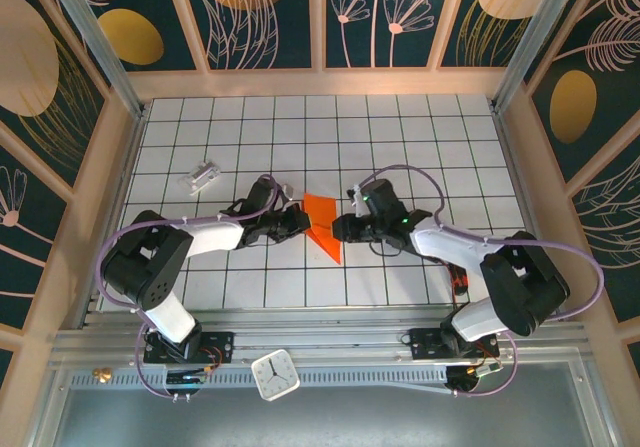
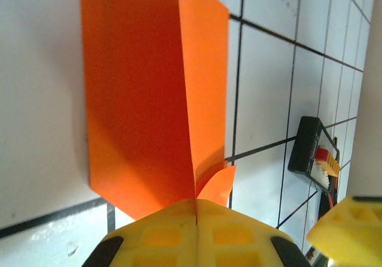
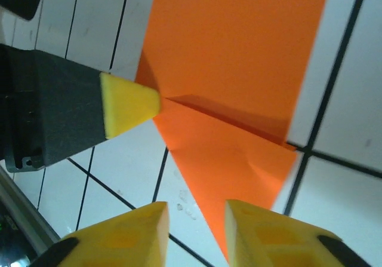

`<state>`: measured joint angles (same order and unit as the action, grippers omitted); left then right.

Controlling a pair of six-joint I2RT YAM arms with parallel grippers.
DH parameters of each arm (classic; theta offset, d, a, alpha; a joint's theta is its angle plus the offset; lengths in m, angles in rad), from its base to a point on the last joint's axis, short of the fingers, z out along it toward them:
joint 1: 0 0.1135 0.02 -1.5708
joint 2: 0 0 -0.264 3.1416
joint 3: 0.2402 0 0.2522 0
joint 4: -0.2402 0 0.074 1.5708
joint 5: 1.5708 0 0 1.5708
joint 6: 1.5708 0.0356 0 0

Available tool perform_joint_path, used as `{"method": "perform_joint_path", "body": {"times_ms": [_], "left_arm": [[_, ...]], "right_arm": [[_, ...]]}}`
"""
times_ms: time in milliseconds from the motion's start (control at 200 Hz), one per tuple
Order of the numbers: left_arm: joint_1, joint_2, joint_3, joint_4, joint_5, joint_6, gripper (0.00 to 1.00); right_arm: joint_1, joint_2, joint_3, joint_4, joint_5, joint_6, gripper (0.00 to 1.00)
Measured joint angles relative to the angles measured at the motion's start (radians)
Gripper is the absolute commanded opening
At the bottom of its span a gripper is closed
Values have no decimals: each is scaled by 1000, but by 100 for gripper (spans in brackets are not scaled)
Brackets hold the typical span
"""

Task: Fold a paper plane with a square sheet of paper (pick it up from the middle)
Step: Fourth fold the wing at the center of the table.

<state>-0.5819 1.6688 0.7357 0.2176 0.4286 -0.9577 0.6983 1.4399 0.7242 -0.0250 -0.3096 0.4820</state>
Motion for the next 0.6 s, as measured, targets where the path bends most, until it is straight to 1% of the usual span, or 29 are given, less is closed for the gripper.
{"method": "perform_joint_path", "body": {"times_ms": [150, 315, 600], "left_arm": [[-4, 0, 0, -21, 6, -55, 0], [-4, 0, 1, -37, 31, -98, 0], [-4, 0, 28, -51, 69, -129, 0]], "right_arm": [[106, 6, 1, -5, 150, 22, 42], [198, 39, 6, -18, 304, 33, 41], [309, 149, 58, -59, 501, 53, 41]]}}
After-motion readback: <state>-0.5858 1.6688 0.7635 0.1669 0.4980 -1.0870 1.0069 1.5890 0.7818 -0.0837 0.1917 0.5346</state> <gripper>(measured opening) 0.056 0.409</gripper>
